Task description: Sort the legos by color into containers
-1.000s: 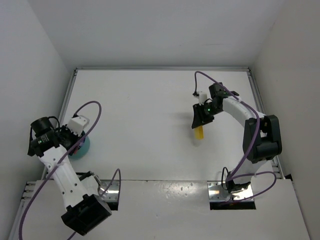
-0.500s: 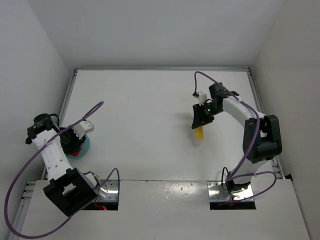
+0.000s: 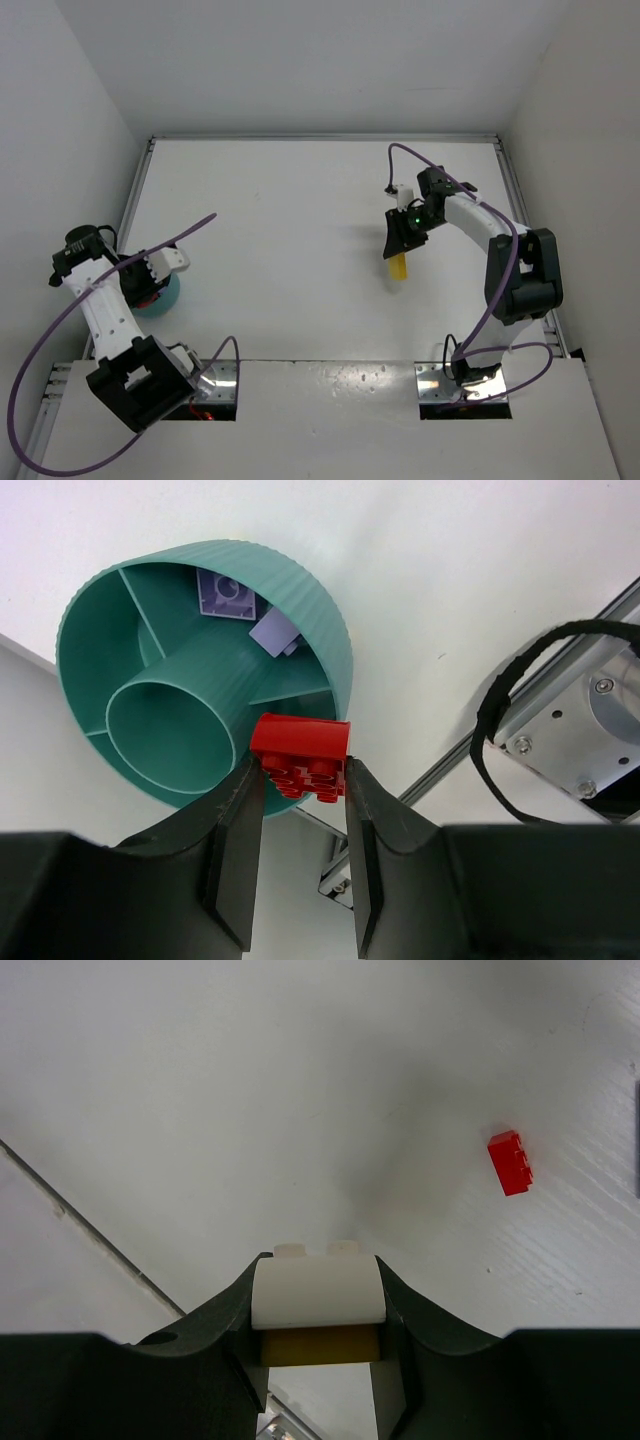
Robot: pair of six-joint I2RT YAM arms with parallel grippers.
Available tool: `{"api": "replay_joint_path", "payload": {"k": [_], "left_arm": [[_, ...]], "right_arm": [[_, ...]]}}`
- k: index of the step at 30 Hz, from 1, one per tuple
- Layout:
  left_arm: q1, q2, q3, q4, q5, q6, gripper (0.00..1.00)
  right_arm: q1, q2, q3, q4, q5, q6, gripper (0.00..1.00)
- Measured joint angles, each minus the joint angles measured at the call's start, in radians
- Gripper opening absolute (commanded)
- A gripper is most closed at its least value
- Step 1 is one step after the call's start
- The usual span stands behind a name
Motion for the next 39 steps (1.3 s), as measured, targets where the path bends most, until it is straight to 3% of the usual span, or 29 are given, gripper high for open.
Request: {"api": "replay_joint_path", "payload": {"k": [11,30,35,39], "left_arm": [[0.000,0.061,0.000,0.001,-0.022,0.048,0.09],[0.000,0.088,0.048,0.000,-0.043,0.163,0.11],[0.000,0.113,0.055,-0.004,-0.048,0.172,0.17],[0.000,0.113,0.055,-0.004,-0.052,0.176,0.29]], "right_arm": [[0.000,0.000,0.000,-0.001,-0.001,-0.001,0.00],[0.000,0.000,0.000,-0.002,-0.005,-0.005,0.00],[0.000,0.000,-0.003,-0.003,-0.006,-0.005,0.00],[0.000,0.000,-0.005,-0.004,-0.006,-0.005,0.00]]}}
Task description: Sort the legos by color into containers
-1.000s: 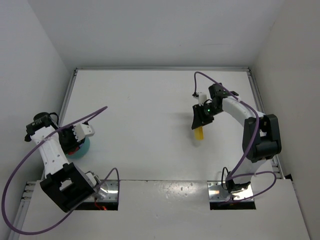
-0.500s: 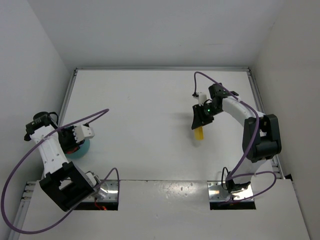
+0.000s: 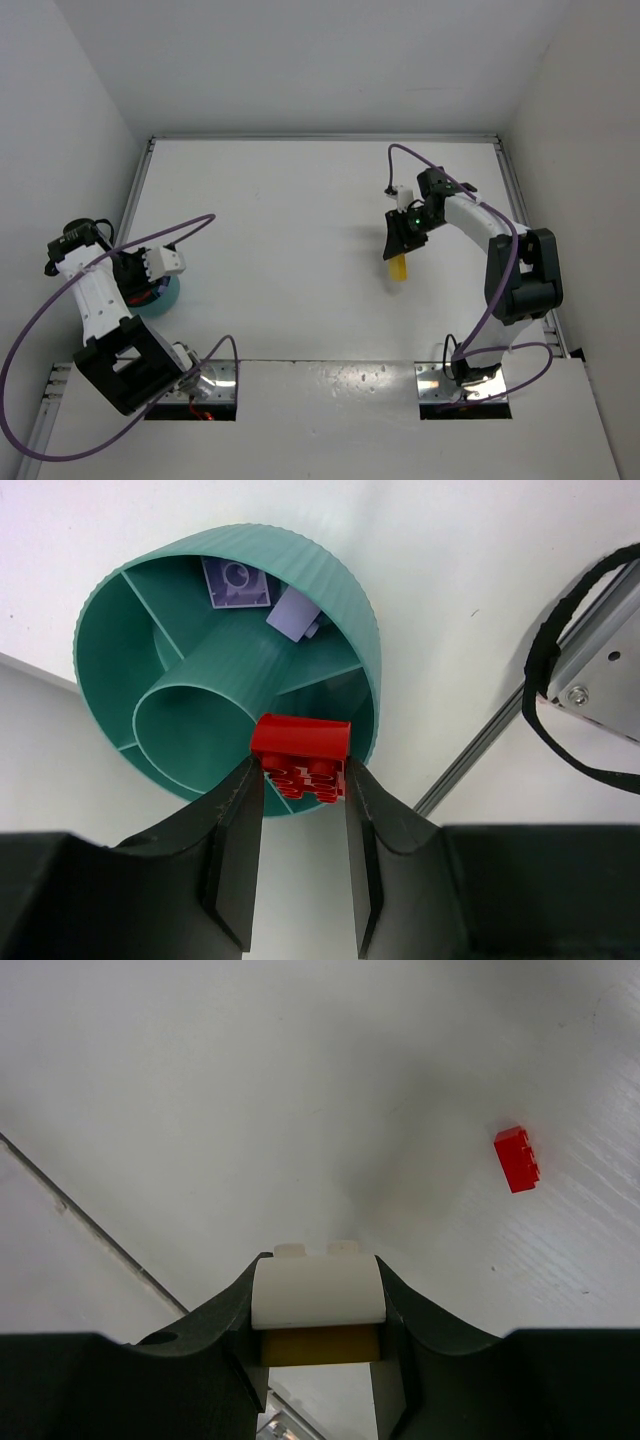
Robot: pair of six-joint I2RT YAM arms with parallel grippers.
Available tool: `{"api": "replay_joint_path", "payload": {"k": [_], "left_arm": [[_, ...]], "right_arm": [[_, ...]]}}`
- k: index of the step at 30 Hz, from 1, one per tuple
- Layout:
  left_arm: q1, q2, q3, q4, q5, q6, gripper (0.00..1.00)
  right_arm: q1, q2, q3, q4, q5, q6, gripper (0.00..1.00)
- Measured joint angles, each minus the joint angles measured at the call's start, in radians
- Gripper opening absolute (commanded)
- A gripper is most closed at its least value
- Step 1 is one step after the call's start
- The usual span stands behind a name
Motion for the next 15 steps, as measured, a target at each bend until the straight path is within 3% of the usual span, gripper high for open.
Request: {"api": "replay_joint_path", "payload": {"k": [4,11,12,15], "left_arm": [[0.000,0.000,0.000,0.001,-0.002,0.000,0.46],[0.000,0.000,0.000,0.002,0.006,-0.001,0.54],[0.000,0.000,0.001,0.001,0.010,-0.003,0.64],[0.000,0.001,0.013,-0.001,0.027,-0.024,0.71]], "right_arm": [[0.000,0.000,0.000,-0.004,0.000,0.000,0.00],[0.000,0.000,-0.001,-0.005,0.000,0.000,0.00],[0.000,0.000,-0.001,-0.005,0.000,0.000,0.00],[0.000,0.000,-0.005,-0.004,0.000,0.000,0.00]]}}
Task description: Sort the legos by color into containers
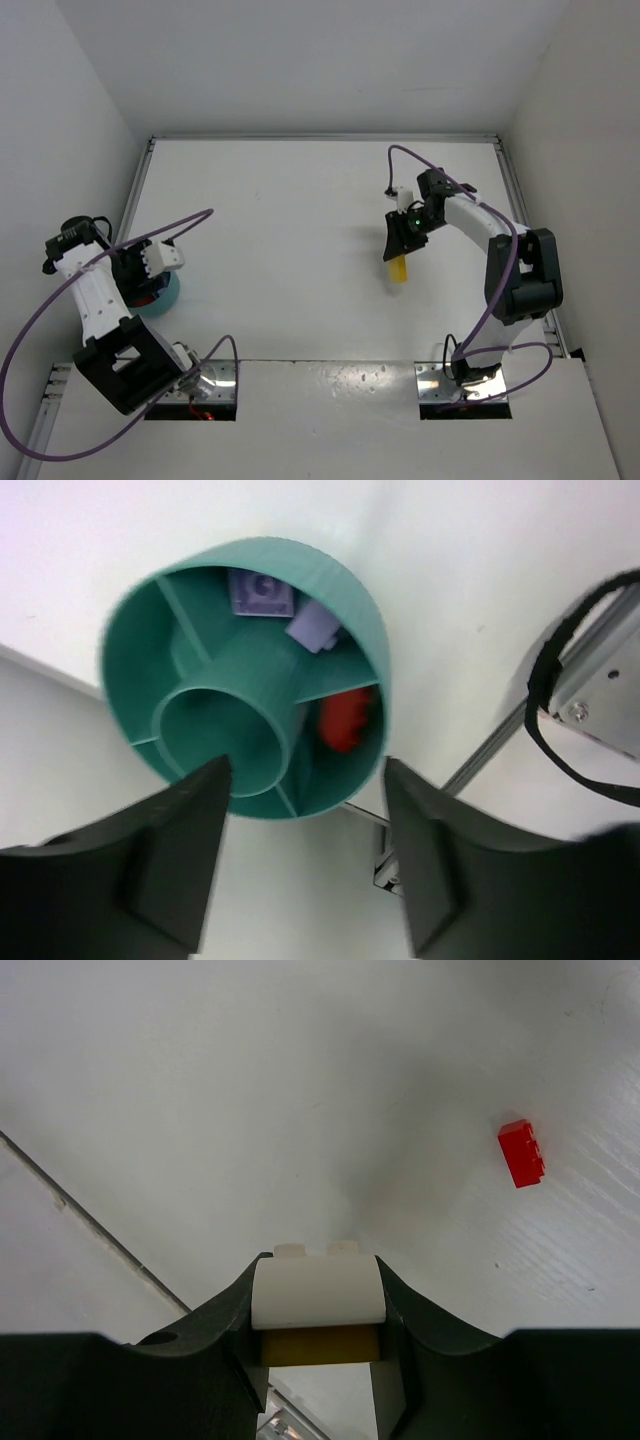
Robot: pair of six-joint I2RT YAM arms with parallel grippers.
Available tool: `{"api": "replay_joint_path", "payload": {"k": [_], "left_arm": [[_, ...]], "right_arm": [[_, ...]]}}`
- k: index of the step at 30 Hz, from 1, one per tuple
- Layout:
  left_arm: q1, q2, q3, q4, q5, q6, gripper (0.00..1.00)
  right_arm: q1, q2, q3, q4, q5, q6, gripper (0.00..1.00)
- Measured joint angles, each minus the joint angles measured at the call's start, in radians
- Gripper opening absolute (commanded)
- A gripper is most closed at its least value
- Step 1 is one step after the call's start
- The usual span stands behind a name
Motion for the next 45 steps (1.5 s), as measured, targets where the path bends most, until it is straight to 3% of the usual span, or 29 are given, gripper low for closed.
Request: {"api": "replay_joint_path", "payload": {"k": [8,11,15,19,25,29,31,33,35,39,45], "left_arm": [[-0.007,0.052,0.267,0.004,0.201,-0.228,0.77],[-0.069,0.061,0.340,0.049,0.309,-0.442,0.77],[-0.310,0.060,0.352,0.221,0.376,-0.829,0.77],[-0.632,0.063,0.315,0.429,0.308,-1.172,0.77],[-1.028,0.203,0.336,0.652,0.119,-1.512,0.77],[-1.192,0.375,0.373,0.742,0.087,-1.599,0.75],[-1.244,0.454,0.402,0.758,0.112,-1.599,0.74],[-1.285,0.539,0.451,0.768,0.146,-1.590,0.69],[-1.305,0.626,0.517,0.777,0.191,-1.577,0.67],[-1.315,0.792,0.654,0.802,0.258,-1.560,0.61],[-1.371,0.906,0.691,0.833,0.256,-1.485,0.56]], "right_arm": [[-0.014,-0.012,-0.031,0.008,0.040,-0.001,0.00],[-0.034,-0.023,-0.042,0.011,0.080,0.000,0.00],[-0.068,-0.039,-0.055,0.016,0.146,0.001,0.00],[-0.097,-0.065,-0.104,0.031,0.223,0.001,0.00],[-0.125,-0.073,-0.167,0.048,0.302,0.002,0.18],[-0.140,-0.069,-0.171,0.064,0.326,0.006,0.48],[-0.150,-0.063,-0.172,0.075,0.330,0.013,0.52],[-0.159,-0.056,-0.172,0.080,0.334,0.023,0.68],[-0.170,-0.048,-0.171,0.086,0.335,0.034,0.77],[-0.190,-0.037,-0.162,0.076,0.317,0.044,0.78],[-0.238,-0.041,-0.118,0.060,0.249,0.058,0.77]]}}
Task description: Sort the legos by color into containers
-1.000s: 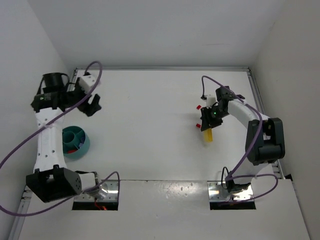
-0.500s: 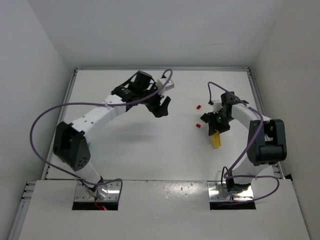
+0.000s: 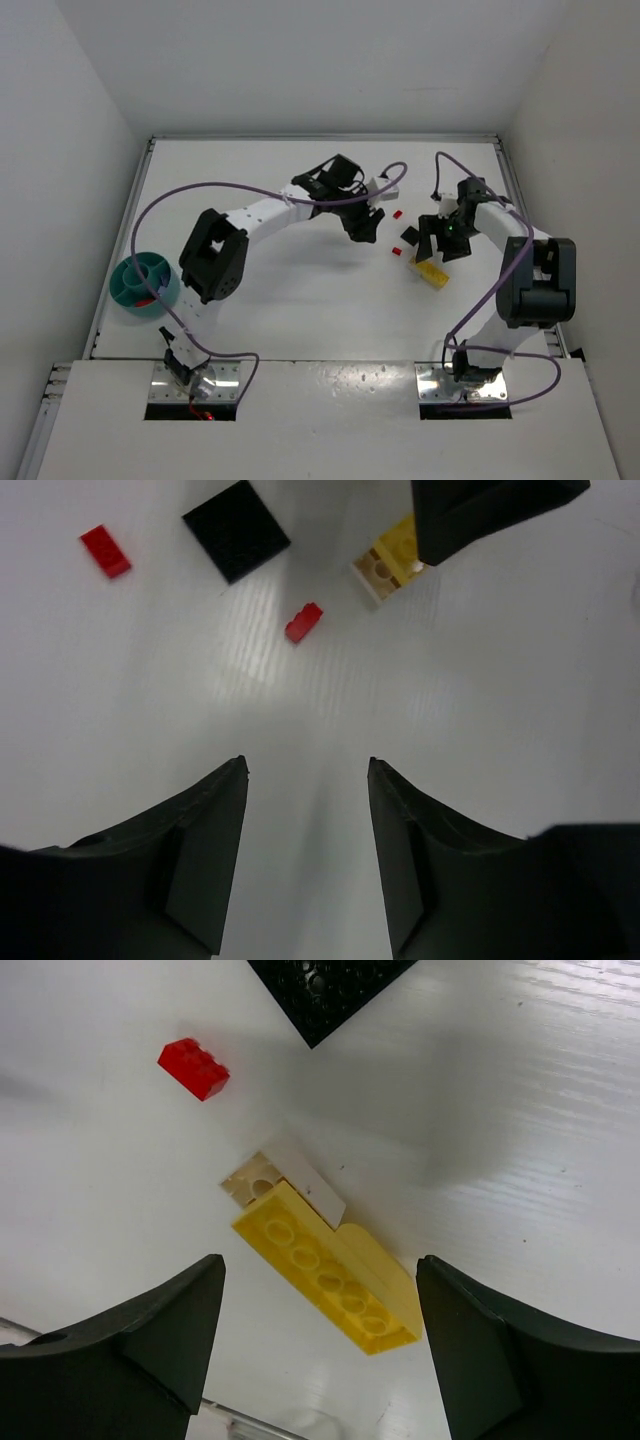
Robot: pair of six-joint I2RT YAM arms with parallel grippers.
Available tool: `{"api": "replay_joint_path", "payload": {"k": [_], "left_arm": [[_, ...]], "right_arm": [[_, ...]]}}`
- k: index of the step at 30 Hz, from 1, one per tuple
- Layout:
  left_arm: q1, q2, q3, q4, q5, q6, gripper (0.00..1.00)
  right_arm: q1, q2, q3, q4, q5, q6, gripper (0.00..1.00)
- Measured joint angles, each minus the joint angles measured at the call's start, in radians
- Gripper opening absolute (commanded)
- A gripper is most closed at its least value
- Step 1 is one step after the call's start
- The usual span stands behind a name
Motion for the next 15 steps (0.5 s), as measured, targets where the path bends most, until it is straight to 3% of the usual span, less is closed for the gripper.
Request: {"api": "replay_joint_path", "payload": {"k": [7,15], "left_arm": [[-0.092,0.115,0.073,0.020,0.020,0.073,0.54],[-0.098,0.271,0.218,0.035,0.039,0.096,0.58]], "right_arm": [[-0.082,-0.085,0.001,-0.018,-0.074,0.003,0.77],[-0.174,-0.111,0.001,-0.023,-0.156,0.004,0.77]]}}
